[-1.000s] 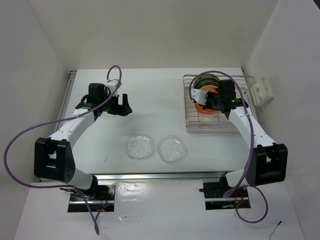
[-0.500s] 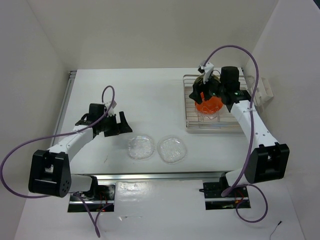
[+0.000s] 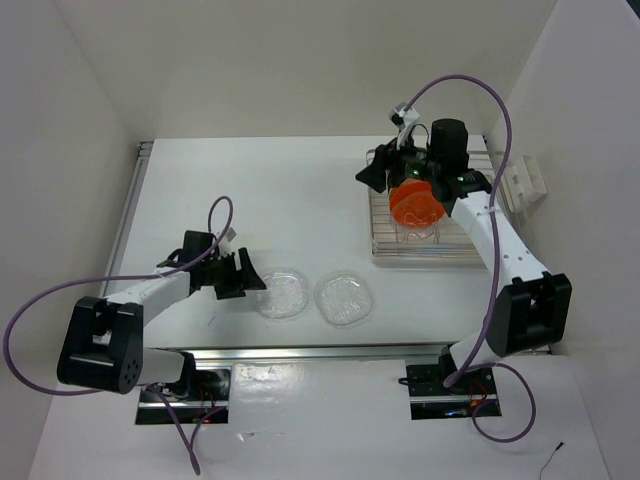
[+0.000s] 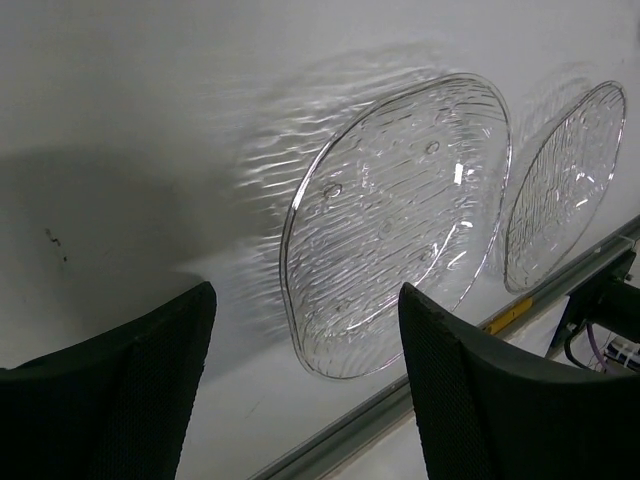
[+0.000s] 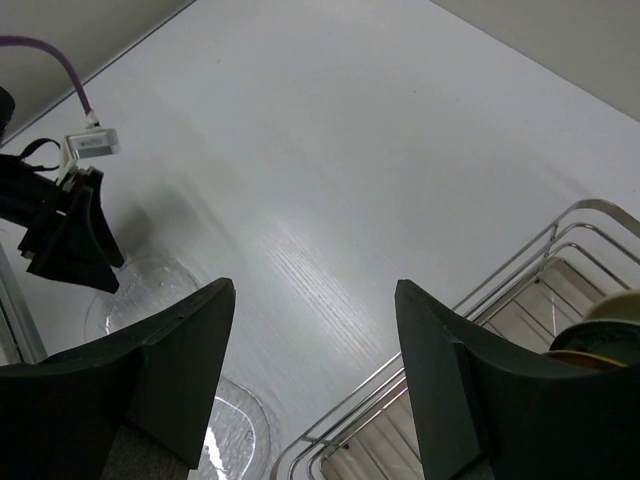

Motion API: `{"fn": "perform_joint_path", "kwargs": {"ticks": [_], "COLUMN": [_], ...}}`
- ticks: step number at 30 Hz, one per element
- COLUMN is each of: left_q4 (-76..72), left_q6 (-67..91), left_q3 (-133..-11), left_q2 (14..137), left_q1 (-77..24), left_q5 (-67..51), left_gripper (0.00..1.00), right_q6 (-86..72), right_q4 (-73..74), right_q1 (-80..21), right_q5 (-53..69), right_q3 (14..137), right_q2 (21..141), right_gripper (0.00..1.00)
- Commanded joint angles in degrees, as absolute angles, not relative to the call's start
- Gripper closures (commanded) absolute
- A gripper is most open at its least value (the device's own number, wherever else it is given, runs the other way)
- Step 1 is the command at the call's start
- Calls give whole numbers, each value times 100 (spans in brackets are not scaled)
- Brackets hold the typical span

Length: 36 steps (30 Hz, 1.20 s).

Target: Load the plates into the dish rack

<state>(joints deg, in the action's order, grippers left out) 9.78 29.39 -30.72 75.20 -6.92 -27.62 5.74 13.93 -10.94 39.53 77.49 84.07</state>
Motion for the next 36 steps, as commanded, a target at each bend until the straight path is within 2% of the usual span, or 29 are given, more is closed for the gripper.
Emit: {"fn": "perform_joint_path", "kwargs": {"ticks": [1,6,10,11,12,13,14,18,21,26,36], "left_q4": [519,212,-69,-123,-123,-184,-263,16,351,536,475], "left_q6": [3137,3190,3313,3366,3366,3366,3305,2779,2401,1803,1257], "left_q3": [-2988,-2927,-2865,-2865,-2865,-2865,-2865,-3487,-4225,-5560,-6583], "left_q2": [7611,7857,8094,8095,8147,8147,8200,8200,8200,8147,8271], "left_q1": [-808,-1063,-1300,-1301,-1353,-1354,-1354,-1467,-1468,-1468,-1468], "left_q5": [-2971,-2813,-2524,-2470,-2418,-2295,-2242,-1935,-1653,-1345,-1546], "left_gripper": [21,30,48,56,76,91,100,100,100,100,100], "right_q6": [299,88,36,35,-26,-113,-114,-245,-334,-334,-457], "right_q4": [923,800,554,554,554,502,501,501,448,519,326], "right_q1": [-1178,-1230,-1441,-1502,-1503,-1564,-1643,-1959,-2091,-2268,-2548], "right_q5": [4201,4201,3981,3912,3911,3850,3850,3850,3902,4351,4456], "right_q3": [8051,8244,8244,8296,8297,8349,8350,8350,8350,8350,8350], "right_q2": [8578,8807,8859,8912,8964,8965,9034,9185,9334,9702,9949], "right_gripper": [28,28,28,28,28,28,28,28,23,23,20]}}
